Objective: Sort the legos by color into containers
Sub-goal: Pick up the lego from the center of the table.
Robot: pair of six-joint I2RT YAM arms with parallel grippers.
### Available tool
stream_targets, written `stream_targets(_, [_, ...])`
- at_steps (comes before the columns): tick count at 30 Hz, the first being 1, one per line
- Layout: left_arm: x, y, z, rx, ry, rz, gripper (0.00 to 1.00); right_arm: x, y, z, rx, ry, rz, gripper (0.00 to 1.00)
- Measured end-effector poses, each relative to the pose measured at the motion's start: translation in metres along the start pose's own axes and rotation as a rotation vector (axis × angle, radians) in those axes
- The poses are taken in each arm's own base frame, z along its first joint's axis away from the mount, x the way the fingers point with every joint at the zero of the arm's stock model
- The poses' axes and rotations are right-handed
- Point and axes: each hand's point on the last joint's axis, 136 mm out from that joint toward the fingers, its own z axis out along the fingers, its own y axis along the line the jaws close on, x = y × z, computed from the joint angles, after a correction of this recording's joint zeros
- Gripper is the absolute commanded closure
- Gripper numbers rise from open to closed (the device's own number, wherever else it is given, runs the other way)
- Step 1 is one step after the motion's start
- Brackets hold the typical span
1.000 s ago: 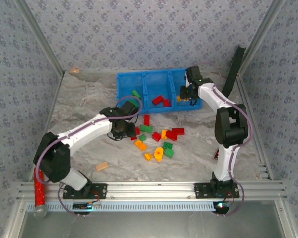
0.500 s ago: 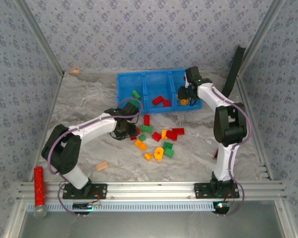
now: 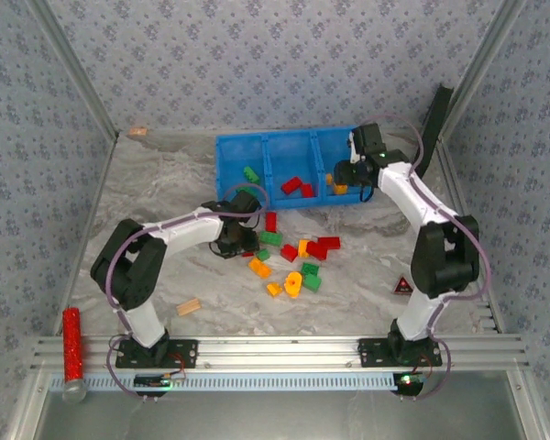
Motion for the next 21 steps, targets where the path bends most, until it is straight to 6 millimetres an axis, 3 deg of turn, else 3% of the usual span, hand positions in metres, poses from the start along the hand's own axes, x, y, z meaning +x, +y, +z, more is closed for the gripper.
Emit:
stream_targets(5, [0.001,0.005,0.010,-0.021,0.024,-0.009,0.53,0.012,0.004,-0.018,-0.004,0.003,-0.015,0.40])
stream_targets(11, [0.001,0.007,0.009,-0.025,0.034,-0.005,0.76,0.041,0.010,-0.026,-0.002,0.054,-0.042,0.40])
stream_targets(18, [0.001,0.008,0.007,-0.025,0.038,0.004,0.83,0.065,0.016,-0.046,-0.017,0.071,-0.048,0.40])
stream_targets(21, [0.002,0.009,0.005,-0.029,0.042,0.019,0.84,0.081,0.029,-0.056,-0.050,0.082,-0.073,0.39])
